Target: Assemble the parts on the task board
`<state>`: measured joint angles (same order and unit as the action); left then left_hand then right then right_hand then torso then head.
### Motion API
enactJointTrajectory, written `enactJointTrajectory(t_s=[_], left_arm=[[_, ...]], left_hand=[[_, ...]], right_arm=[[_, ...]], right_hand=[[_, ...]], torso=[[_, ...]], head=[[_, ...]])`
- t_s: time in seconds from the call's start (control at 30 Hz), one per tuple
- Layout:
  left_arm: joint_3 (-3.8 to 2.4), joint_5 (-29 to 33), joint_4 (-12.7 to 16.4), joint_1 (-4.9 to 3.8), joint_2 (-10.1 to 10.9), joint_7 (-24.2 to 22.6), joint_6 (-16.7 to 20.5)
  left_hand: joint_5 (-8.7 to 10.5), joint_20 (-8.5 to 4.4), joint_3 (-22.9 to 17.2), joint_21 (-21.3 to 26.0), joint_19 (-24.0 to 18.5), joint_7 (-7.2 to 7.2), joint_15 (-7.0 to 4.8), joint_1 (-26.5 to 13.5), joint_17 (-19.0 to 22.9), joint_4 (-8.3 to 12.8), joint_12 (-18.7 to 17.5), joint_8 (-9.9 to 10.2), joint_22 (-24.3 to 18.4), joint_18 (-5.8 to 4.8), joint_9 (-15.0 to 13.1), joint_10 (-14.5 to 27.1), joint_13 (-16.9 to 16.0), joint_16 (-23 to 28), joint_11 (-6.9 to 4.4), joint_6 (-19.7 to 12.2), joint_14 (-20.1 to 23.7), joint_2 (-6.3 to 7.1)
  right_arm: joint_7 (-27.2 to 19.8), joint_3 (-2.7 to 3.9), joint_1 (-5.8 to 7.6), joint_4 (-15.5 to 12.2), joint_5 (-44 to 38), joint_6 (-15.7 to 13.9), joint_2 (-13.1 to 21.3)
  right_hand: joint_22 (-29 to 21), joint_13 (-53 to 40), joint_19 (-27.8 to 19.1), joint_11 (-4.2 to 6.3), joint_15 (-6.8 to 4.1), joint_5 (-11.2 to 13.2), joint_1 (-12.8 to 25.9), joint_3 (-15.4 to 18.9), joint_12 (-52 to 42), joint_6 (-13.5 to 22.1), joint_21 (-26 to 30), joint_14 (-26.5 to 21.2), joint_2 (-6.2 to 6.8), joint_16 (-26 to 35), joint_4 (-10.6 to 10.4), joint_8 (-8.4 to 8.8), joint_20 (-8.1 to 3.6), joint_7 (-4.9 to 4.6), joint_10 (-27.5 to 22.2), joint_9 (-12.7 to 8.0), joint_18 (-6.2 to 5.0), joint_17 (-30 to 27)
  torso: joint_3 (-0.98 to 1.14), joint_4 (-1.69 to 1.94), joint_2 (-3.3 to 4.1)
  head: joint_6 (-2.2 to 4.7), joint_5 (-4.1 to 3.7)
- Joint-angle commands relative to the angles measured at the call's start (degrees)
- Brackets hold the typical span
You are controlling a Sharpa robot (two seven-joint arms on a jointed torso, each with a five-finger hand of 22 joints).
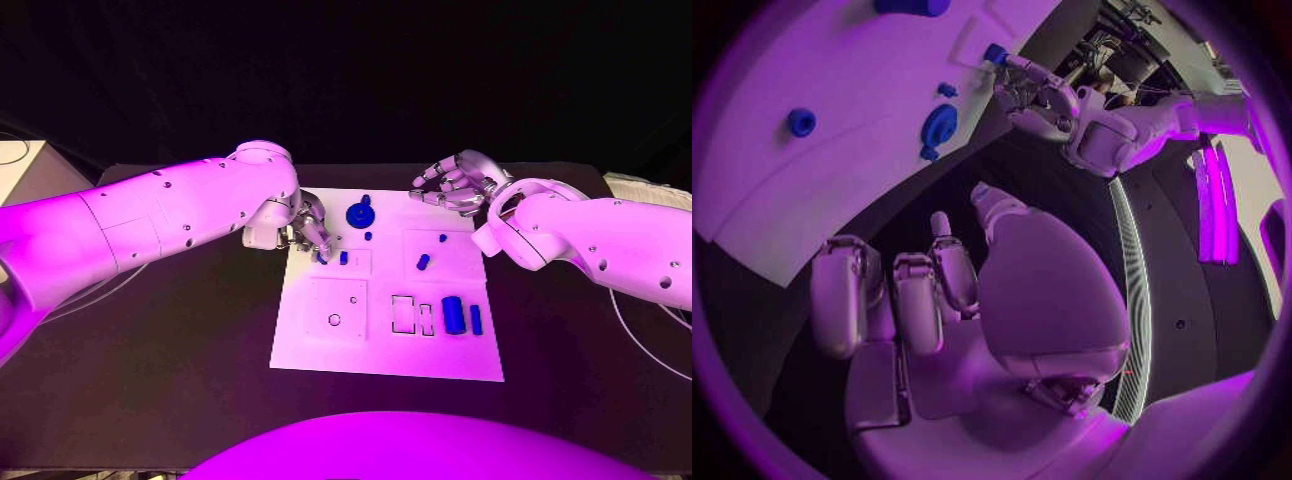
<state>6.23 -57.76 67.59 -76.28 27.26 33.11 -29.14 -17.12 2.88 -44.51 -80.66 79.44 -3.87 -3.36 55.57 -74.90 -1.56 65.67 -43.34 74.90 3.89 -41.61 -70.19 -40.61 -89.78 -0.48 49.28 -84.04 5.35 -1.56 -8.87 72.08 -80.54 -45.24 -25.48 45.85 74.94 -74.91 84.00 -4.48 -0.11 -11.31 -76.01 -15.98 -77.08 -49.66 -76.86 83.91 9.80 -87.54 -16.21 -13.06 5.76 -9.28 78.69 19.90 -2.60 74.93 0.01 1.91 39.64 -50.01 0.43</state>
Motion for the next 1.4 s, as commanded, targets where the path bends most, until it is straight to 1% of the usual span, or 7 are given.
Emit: enactJointTrajectory(t_s=[0.03, 0.13, 0.2, 0.33, 0.47, 0.7, 1.4], left_arm=[[0.33, -0.17, 0.2, 0.62, -0.43, -0.2, -0.12], [0.47, -0.11, 0.17, 0.7, -0.53, -0.12, -0.06], [0.79, -0.05, 0.14, 0.74, -0.62, -0.06, 0.07], [1.26, 0.1, 0.12, 0.77, -0.75, 0.14, 0.26], [1.5, 0.31, 0.1, 0.78, -0.84, 0.33, 0.64], [1.69, 0.57, 0.18, 0.79, -0.9, 0.58, 1.37], [1.77, 0.76, 0.77, 0.8, -0.76, 0.53, 2.09]], left_hand=[[-0.96, -0.15, -11.05, -0.36, 0.43, 0.04, -0.36, 0.67, -15.1, 11.43, 0.24, -0.04, 2.88, -0.26, 0.16, -0.55, -0.23, -0.22, -0.11, 0.49, -5.96, -0.04], [-2.72, -0.21, -10.75, -0.46, 0.55, 0.12, -0.42, 0.54, -15.1, 11.34, 0.41, -0.03, 3.01, -0.28, 0.29, -0.92, -0.64, -0.22, -0.19, 0.73, -5.96, 0.12], [-5.43, -0.31, -10.32, -0.67, 0.8, 0.27, -0.53, 0.14, -15.1, 11.3, 0.72, -0.16, 3.29, -0.36, 0.37, -1.47, -1.35, -0.22, -0.32, 1.08, -5.96, 0.46], [-6.21, -0.35, -10.07, -0.78, 0.94, 0.33, -0.57, 0.0, -15.1, 11.26, 0.94, -0.21, 3.44, -0.4, 0.39, -1.78, -1.81, -0.22, -0.36, 1.2, -5.96, 0.55], [-6.55, -0.37, -9.94, -0.84, 1.0, 0.36, -0.59, -0.07, -15.1, 11.25, 1.06, -0.25, 3.52, -0.42, 0.4, -1.94, -2.05, -0.22, -0.39, 1.27, -5.96, 0.62], [-6.89, -0.42, -8.83, -1.06, 1.31, 0.7, -0.68, -1.11, -15.1, 9.8, 2.54, -0.52, 3.86, -0.53, 0.43, -3.59, -4.85, -0.22, -0.62, 1.87, -5.96, 0.1], [-6.33, -0.75, -5.9, -1.25, 1.75, 1.51, -1.07, -2.05, -15.1, 7.55, 4.26, -0.97, 4.27, -0.68, 0.63, -5.78, -8.58, -0.22, -1.2, 3.14, -5.96, -0.3]], right_arm=[[-0.5, 0.0, -0.04, -0.03, -0.36, 0.84, -0.04], [-0.5, 0.0, -0.04, -0.02, -0.36, 0.85, -0.05], [-0.5, 0.0, -0.04, -0.02, -0.36, 0.86, -0.06], [-0.51, 0.0, -0.05, -0.01, -0.36, 0.89, -0.09], [-0.51, 0.0, -0.05, -0.01, -0.36, 0.89, -0.09], [-0.53, 0.0, -0.06, -0.03, -0.36, 0.89, -0.08], [-0.53, 0.0, -0.06, -0.01, -0.36, 0.91, -0.08]], right_hand=[[6.29, -3.04, 0.93, 0.02, 0.19, -0.32, 0.17, -0.35, -0.05, 0.23, -0.03, 4.7, 0.08, 0.28, -0.07, -0.38, 0.12, -0.04, -0.28, -0.06, -0.35, 10.48], [6.29, -3.04, 0.93, 0.02, 0.19, -0.32, 0.17, -0.35, -0.05, 0.23, -0.03, 4.7, 0.08, 0.28, -0.07, -0.38, 0.12, -0.04, -0.28, -0.06, -0.35, 10.48], [6.29, -3.04, 0.93, 0.02, 0.19, -0.32, 0.17, -0.35, -0.05, 0.23, -0.03, 4.7, 0.08, 0.28, -0.07, -0.38, 0.12, -0.04, -0.28, -0.06, -0.35, 10.48], [6.29, -3.04, 0.93, 0.02, 0.19, -0.32, 0.17, -0.35, -0.05, 0.23, -0.03, 4.7, 0.08, 0.28, -0.07, -0.38, 0.12, -0.04, -0.28, -0.06, -0.35, 10.48], [6.29, -3.04, 0.93, 0.02, 0.19, -0.32, 0.17, -0.35, -0.05, 0.23, -0.03, 4.7, 0.08, 0.28, -0.07, -0.38, 0.12, -0.04, -0.28, -0.06, -0.35, 10.48], [6.29, -2.97, 0.95, 0.03, 0.18, -0.67, 0.2, -0.63, -0.09, 0.25, 0.06, 4.71, 0.21, 0.3, -0.09, -0.48, 0.1, -0.04, -0.29, -0.06, -0.35, 10.5], [6.29, -2.97, 0.95, 0.03, 0.18, -0.67, 0.2, -0.63, -0.09, 0.25, 0.06, 4.71, 0.21, 0.3, -0.09, -0.48, 0.1, -0.04, -0.29, -0.06, -0.35, 10.5]], torso=[[0.02, 0.04, 0.0], [0.02, 0.05, -0.01], [0.02, 0.04, -0.01], [0.02, 0.0, -0.02], [0.03, -0.01, -0.05], [0.02, 0.02, -0.04], [0.01, 0.02, -0.04]], head=[[0.01, -0.07], [0.01, -0.07], [0.01, -0.09], [0.01, -0.06], [0.01, -0.12], [0.01, -0.19], [0.01, -0.31]])
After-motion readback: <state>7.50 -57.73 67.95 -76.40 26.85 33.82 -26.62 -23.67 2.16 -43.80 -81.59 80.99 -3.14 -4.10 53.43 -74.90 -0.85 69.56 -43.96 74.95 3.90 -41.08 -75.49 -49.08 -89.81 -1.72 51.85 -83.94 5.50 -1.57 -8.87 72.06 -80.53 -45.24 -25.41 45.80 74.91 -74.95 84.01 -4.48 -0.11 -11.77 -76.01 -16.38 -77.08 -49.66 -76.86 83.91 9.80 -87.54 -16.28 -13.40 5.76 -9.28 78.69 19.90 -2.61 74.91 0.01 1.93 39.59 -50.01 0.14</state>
